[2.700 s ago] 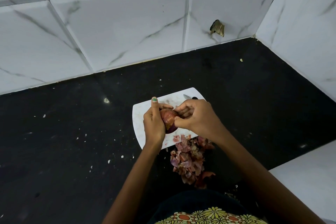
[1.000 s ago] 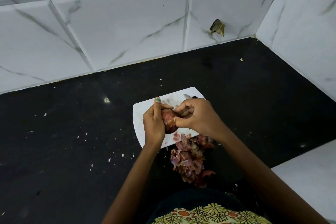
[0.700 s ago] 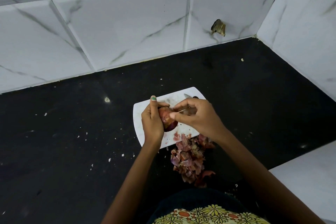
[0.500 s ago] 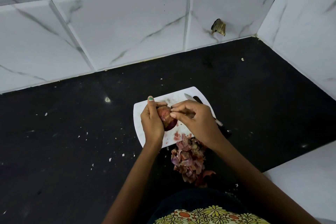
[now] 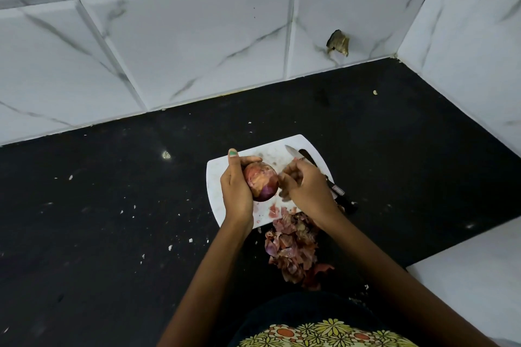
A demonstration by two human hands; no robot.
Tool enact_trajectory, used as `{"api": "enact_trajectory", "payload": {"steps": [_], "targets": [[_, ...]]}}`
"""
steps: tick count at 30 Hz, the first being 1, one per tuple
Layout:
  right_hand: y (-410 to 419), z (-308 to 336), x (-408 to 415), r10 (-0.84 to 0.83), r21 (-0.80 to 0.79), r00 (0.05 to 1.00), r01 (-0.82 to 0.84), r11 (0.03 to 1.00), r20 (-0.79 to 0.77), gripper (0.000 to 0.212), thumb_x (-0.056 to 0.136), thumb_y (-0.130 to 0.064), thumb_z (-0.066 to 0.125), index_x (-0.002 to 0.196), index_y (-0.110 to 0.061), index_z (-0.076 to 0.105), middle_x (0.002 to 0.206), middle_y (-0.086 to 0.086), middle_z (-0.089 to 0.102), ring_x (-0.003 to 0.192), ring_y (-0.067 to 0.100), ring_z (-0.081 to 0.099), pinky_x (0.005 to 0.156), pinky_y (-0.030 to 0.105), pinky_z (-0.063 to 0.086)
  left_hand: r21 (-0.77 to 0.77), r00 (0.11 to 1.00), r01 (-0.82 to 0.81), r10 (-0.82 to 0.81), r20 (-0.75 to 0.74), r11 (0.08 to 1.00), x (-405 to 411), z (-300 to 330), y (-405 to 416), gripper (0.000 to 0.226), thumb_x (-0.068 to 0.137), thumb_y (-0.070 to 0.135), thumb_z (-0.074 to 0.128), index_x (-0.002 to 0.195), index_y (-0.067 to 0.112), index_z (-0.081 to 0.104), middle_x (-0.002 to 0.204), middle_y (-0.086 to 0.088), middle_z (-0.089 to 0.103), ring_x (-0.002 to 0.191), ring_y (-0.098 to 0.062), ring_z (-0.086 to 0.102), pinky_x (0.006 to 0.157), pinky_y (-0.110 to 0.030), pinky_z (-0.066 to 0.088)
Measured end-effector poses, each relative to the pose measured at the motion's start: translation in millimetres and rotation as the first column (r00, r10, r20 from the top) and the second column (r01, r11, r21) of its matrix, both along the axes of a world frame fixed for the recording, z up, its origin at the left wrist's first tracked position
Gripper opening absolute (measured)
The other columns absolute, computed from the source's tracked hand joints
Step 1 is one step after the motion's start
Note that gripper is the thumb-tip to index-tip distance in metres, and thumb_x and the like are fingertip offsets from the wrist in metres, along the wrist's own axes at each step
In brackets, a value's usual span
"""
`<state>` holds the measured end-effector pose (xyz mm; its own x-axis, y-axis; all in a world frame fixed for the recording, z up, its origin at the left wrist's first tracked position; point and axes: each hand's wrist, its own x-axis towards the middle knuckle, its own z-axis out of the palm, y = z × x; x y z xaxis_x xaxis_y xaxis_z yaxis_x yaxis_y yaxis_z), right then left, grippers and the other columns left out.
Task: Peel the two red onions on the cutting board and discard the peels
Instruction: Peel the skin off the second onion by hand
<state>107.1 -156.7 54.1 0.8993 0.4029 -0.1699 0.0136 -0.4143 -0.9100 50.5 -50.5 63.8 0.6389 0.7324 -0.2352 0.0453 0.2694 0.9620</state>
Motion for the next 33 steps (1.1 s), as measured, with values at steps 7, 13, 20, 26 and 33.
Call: {"api": "enact_trajectory", "payload": {"steps": [7, 13, 20, 26, 33], "targets": [[-9.5, 8.2, 0.1, 0.239, -0.247, 0.971, -0.231, 0.941, 0.005, 0.026, 0.096, -0.003, 0.044, 0.106, -0.010, 0.067, 0.095, 0.001, 0.067, 0.086, 0.014, 0.065, 0.080, 0.029, 0.055, -0.060, 1.000, -0.013, 0.011, -0.023, 0.998, -0.5, -0.4, 0.3, 0.051, 0.102, 0.048, 0.031, 0.077, 0.019, 0.065, 0.081, 0.006, 0.066, 0.082, -0.011, 0.064, 0.076, -0.029, 0.054], [-9.4, 45.8, -5.9, 0.176, 0.074, 0.983, -0.172, 0.982, -0.043, 0.024, 0.083, -0.025, 0.072, 0.103, -0.012, 0.069, 0.087, -0.004, 0.068, 0.082, 0.014, 0.070, 0.074, 0.026, 0.058, -0.056, 1.000, -0.001, 0.000, -0.013, 0.998, -0.3, -2.8, 0.9, 0.056, 0.102, 0.049, 0.027, 0.079, 0.017, 0.066, 0.085, -0.003, 0.070, 0.078, -0.016, 0.066, 0.072, -0.033, 0.055], [-4.4, 47.8, -12.3, 0.159, -0.039, 0.979, -0.155, 0.987, 0.128, 0.029, 0.070, -0.014, 0.078, 0.097, -0.008, 0.072, 0.082, -0.002, 0.072, 0.075, 0.007, 0.068, 0.071, 0.019, 0.056, -0.051, 1.000, 0.011, -0.012, -0.019, 0.999, 0.2, -2.8, -0.1, 0.058, 0.103, 0.048, 0.026, 0.077, 0.015, 0.065, 0.087, -0.007, 0.069, 0.076, -0.019, 0.065, 0.064, -0.029, 0.051], [-5.3, 55.3, -10.3, 0.187, -0.063, 0.973, -0.179, 0.982, 0.139, 0.022, 0.067, -0.013, 0.079, 0.089, -0.012, 0.073, 0.074, -0.007, 0.070, 0.068, 0.001, 0.065, 0.065, 0.013, 0.053, -0.040, 0.999, 0.030, -0.031, -0.023, 0.999, -0.3, -6.5, 0.2, 0.057, 0.103, 0.049, 0.026, 0.076, 0.016, 0.065, 0.085, -0.007, 0.069, 0.074, -0.018, 0.064, 0.062, -0.029, 0.049], [-7.5, 53.2, -5.0, 0.209, -0.062, 0.969, -0.203, 0.977, 0.134, 0.020, 0.069, -0.010, 0.076, 0.089, -0.012, 0.075, 0.072, -0.007, 0.070, 0.070, 0.006, 0.066, 0.076, 0.012, 0.051, -0.051, 0.999, 0.027, -0.029, -0.025, 0.998, 1.0, -7.6, 0.8, 0.057, 0.103, 0.049, 0.027, 0.075, 0.016, 0.066, 0.081, -0.005, 0.068, 0.073, -0.016, 0.065, 0.066, -0.030, 0.052]]}}
